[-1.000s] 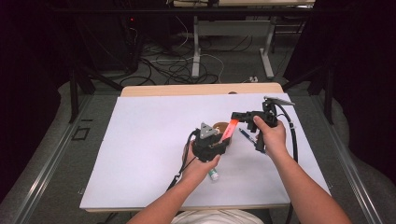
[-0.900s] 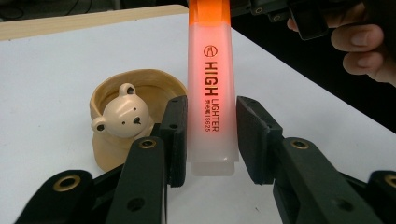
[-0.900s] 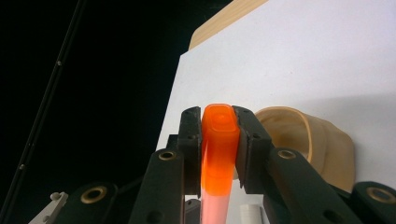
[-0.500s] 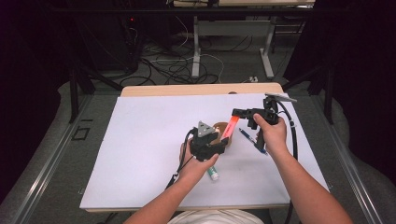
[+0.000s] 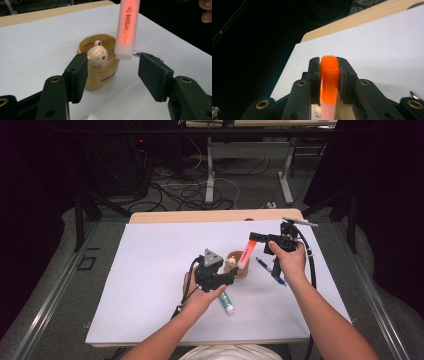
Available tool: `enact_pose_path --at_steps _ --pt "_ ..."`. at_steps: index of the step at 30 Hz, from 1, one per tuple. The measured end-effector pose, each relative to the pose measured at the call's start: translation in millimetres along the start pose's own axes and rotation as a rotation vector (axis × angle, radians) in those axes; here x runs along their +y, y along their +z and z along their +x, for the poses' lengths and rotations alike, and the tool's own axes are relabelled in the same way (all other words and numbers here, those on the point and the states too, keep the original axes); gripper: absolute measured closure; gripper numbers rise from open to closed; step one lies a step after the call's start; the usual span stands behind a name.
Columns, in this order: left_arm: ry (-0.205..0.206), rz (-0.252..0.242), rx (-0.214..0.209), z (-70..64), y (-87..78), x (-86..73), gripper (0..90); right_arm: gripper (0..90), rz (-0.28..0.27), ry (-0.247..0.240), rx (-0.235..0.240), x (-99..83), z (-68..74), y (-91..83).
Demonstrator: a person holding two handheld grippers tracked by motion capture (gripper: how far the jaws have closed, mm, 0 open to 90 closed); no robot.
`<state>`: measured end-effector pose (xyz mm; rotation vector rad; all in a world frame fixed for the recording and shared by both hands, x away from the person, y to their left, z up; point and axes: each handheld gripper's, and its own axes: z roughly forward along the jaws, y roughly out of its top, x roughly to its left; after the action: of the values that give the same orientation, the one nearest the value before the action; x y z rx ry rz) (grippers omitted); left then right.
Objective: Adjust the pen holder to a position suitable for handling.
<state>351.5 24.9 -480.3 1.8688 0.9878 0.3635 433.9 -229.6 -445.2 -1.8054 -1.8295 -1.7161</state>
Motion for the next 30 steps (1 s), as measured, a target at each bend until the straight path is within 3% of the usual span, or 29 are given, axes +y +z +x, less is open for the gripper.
enact_pose_path --at_steps 5,8,11,13,23,28,30 --pt "0.008 0.022 0.013 12.9 -2.7 -6.4 37.1 74.9 -0.067 -0.045 -0.038 1.5 2.6 2.0" --pt "0.017 0.044 0.018 19.8 -4.3 -8.9 34.9 74.9 -0.067 -0.083 -0.048 1.6 3.3 3.5" --pt "0.036 0.049 0.021 24.7 -6.1 -11.2 33.3 75.0 -0.101 -0.12 -0.063 -0.4 5.5 8.6" --pt "0.042 0.053 0.022 27.7 -7.7 -12.5 32.3 74.9 -0.083 -0.164 -0.071 -1.3 6.7 9.7" --pt "0.064 0.05 0.028 36.7 -15.6 -15.3 28.1 74.9 -0.098 -0.351 -0.138 -9.6 13.2 25.1" --pt "0.076 0.039 0.031 39.8 -19.8 -17.2 27.2 74.9 -0.085 -0.407 -0.149 -12.0 13.8 29.8" --pt "0.077 0.056 0.04 42.3 -21.2 -18.1 26.5 75.0 -0.082 -0.422 -0.148 -13.1 14.1 31.7"
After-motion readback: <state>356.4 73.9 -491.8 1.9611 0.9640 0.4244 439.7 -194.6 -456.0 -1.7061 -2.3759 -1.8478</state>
